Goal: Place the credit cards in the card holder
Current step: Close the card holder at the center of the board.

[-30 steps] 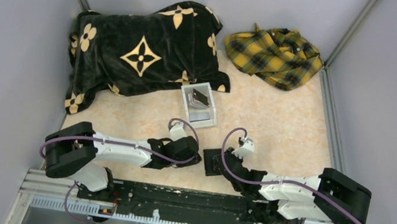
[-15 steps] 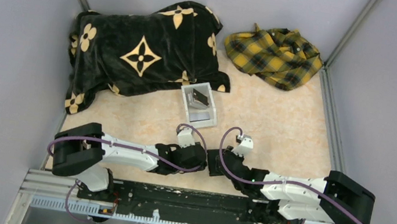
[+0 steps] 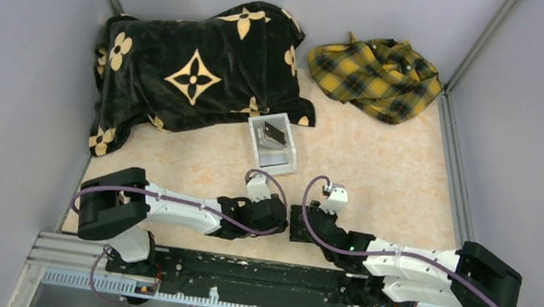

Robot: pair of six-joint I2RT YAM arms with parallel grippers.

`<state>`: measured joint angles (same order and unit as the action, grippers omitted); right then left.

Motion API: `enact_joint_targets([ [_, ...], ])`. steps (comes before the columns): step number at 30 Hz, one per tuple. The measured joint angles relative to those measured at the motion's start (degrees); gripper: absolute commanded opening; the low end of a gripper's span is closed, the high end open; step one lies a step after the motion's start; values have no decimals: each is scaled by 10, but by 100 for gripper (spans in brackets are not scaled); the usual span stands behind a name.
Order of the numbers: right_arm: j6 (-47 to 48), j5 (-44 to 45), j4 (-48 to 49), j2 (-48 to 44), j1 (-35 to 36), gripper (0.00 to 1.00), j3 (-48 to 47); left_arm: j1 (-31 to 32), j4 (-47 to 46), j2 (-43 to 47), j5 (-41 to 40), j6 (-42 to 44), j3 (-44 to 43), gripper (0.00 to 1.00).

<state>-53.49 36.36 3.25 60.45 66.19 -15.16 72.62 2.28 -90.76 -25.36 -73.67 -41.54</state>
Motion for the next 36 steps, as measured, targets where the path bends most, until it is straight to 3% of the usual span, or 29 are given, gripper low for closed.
enact_joint_targets([
  [12,51,1,-36,-35,0,30,-8,0,-3,-6,-2,0,-6,52],
  [28,74,25,-107,-82,-1,30,-48,0,-8,-9,-2,2,-9,53],
  [36,62,50,-197,-117,-1,31,-64,0,-10,-10,-7,6,-9,54],
])
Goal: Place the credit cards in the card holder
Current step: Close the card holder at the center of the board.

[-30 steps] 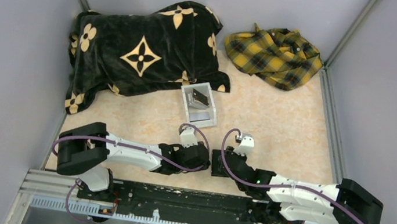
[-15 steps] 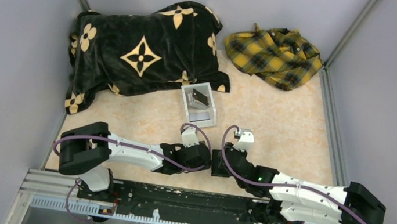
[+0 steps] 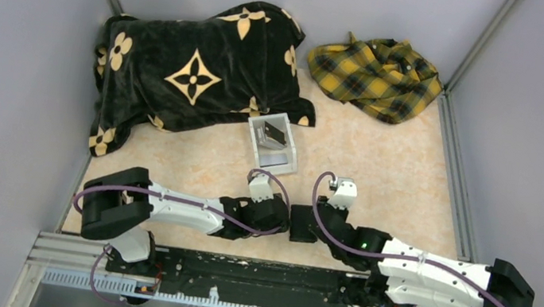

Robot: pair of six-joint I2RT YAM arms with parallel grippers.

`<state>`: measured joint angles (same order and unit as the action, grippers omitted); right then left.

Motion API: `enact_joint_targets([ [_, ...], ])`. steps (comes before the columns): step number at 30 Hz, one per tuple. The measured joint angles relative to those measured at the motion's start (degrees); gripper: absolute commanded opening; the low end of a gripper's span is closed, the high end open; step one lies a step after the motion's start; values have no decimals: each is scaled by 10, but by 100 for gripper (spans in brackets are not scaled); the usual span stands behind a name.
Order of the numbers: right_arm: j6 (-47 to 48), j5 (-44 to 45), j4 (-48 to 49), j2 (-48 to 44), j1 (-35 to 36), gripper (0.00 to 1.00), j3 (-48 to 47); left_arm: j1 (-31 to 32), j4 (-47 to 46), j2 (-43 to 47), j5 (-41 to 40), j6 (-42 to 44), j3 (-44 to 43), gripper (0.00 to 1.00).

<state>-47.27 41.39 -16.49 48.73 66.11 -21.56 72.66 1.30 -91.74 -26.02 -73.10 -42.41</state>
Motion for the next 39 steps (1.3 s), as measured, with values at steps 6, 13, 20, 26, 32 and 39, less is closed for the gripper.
enact_joint_targets([
  [6,-34,0,-79,37,0,31,-33,0,-16,-4,-2,8,2,52],
  [13,-55,-1,-129,40,1,31,-35,0,-41,-5,-4,12,13,49],
  [20,-72,3,-163,44,17,31,-56,0,-59,-7,-4,14,19,46],
  [26,-85,12,-182,44,34,34,-76,0,-71,-7,-5,16,26,44],
  [32,-87,12,-188,69,40,34,-78,0,-80,-8,-5,16,30,44],
  [39,-89,12,-187,89,40,34,-78,-1,-92,-8,-5,16,35,44],
])
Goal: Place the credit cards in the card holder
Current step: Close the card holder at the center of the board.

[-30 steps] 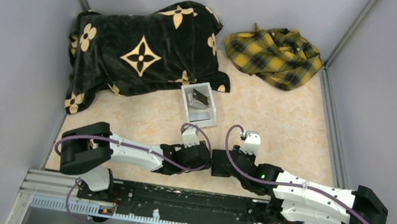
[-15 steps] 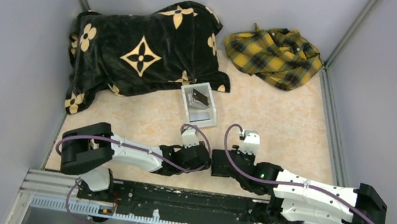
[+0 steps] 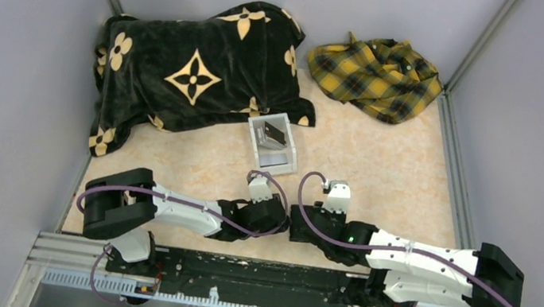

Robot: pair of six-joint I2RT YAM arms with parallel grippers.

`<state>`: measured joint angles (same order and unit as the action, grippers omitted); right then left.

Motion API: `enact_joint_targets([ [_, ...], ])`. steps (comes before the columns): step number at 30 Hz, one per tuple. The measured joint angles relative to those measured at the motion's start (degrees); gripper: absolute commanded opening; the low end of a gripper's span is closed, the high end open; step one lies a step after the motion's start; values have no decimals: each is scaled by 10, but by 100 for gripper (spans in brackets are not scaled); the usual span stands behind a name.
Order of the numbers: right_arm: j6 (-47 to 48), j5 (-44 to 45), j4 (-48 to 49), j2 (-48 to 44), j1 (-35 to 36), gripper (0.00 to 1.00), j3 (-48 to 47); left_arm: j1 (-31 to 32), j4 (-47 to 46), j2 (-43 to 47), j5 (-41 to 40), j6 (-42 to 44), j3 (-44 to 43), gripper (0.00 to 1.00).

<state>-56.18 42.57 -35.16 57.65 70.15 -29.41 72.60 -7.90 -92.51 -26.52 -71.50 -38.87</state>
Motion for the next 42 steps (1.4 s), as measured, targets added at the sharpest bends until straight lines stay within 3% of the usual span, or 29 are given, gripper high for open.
enact_joint_targets([
  [11,6,1,15,30,2,32,-19,0,-12,0,0,0,5,44],
  [27,8,13,15,47,2,11,-19,-1,-16,0,1,0,8,44],
  [42,26,13,31,68,1,0,-26,-1,-26,0,1,-5,12,44],
])
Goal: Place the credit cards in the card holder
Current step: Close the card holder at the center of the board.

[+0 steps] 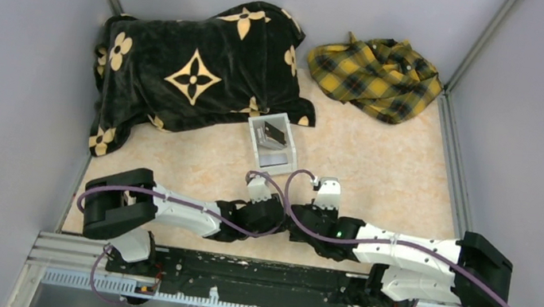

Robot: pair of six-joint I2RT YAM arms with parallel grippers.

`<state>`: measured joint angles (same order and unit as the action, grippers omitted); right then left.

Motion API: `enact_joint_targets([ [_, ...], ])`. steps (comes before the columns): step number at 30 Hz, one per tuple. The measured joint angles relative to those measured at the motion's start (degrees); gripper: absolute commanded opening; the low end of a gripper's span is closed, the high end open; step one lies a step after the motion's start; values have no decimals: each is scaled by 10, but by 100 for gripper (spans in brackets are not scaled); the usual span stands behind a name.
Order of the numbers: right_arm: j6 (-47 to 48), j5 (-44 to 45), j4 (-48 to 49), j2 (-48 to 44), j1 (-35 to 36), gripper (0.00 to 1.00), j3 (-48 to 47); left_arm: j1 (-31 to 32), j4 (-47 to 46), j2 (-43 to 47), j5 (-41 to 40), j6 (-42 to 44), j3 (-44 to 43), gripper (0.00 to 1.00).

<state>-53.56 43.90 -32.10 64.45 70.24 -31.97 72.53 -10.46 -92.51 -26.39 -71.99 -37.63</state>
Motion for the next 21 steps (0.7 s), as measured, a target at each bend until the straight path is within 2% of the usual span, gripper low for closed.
enact_joint_targets([
  [21,36,-23,54,26,-10,0,0,-16,-124,12,34,-23,73,43],
])
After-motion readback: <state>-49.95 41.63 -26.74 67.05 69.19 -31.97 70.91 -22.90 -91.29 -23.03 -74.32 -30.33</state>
